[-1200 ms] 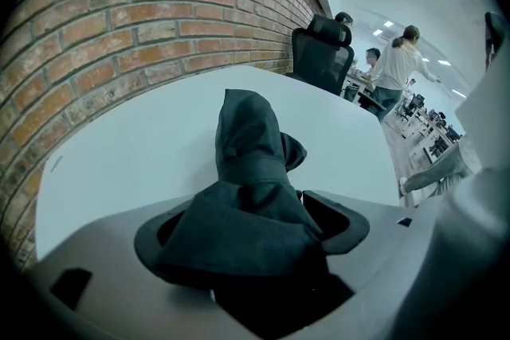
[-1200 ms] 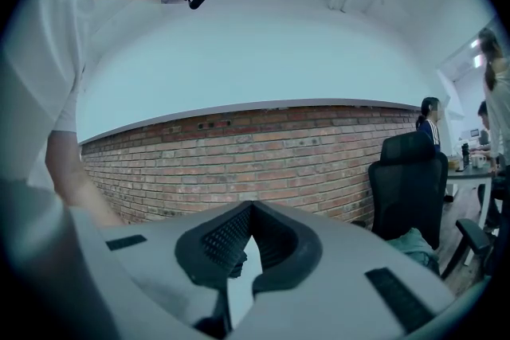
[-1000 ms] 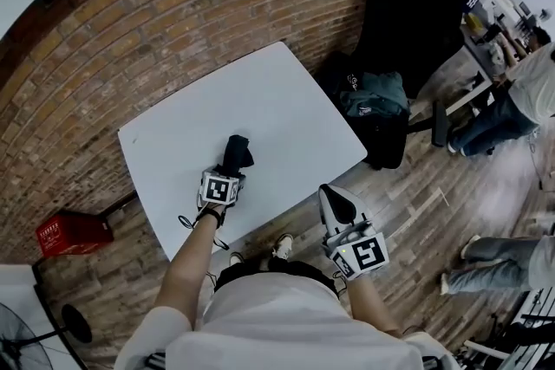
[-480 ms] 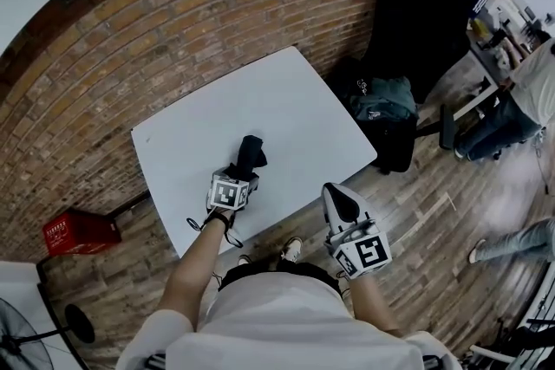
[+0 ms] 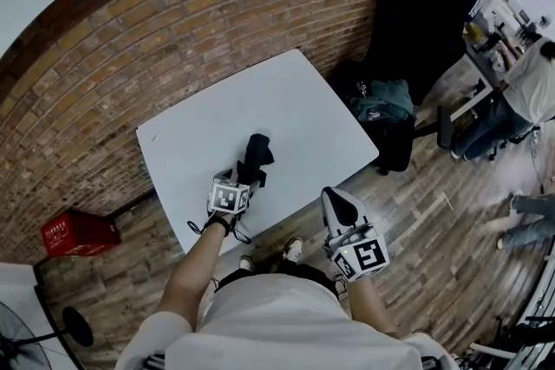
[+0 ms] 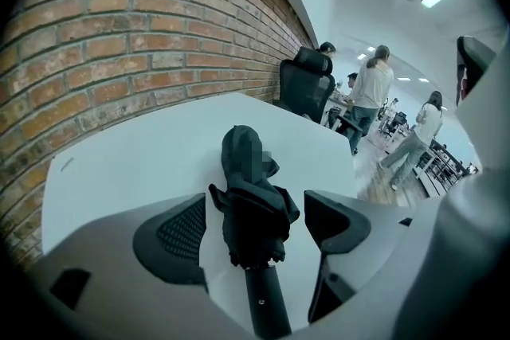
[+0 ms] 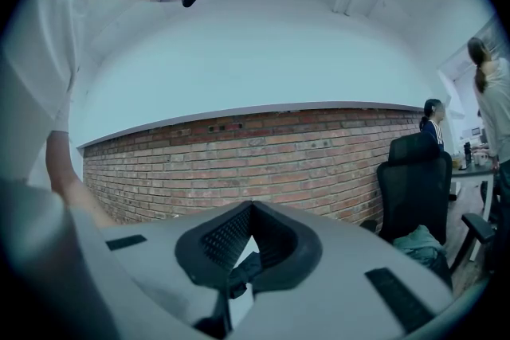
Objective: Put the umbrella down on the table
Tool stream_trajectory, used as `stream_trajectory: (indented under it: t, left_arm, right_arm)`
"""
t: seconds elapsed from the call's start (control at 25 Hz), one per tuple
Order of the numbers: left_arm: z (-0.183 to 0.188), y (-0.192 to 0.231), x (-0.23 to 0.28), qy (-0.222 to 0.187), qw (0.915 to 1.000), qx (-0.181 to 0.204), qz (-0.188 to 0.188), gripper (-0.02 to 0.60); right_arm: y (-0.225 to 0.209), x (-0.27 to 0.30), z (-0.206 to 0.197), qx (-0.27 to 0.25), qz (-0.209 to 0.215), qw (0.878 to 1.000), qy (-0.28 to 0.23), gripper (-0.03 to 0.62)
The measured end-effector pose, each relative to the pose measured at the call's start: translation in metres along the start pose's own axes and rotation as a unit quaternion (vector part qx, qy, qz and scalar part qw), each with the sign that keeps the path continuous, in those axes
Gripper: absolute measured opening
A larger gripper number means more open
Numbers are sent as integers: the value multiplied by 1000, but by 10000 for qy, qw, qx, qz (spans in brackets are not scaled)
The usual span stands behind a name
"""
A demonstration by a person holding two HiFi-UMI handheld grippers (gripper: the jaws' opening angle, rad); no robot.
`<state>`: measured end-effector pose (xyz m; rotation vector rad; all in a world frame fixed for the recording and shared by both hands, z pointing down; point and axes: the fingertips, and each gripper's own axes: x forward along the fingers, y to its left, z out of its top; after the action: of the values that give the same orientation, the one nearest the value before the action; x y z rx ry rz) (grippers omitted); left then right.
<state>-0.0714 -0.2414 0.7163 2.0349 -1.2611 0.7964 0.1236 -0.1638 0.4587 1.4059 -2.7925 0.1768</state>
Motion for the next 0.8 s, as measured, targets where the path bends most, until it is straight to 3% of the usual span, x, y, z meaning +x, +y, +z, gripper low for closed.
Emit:
stream_trajectory:
  t: [0.6, 0.8]
  left_arm:
    - [-13, 4, -37, -272, 9982, -343, -405, 383]
    - [-8, -3, -54, -543, 9931, -686, -786, 383]
  right_arm:
    - [46, -7, 0, -71, -132, 9999, 49, 18]
    - [62, -17, -3, -94, -289, 9995, 71, 18]
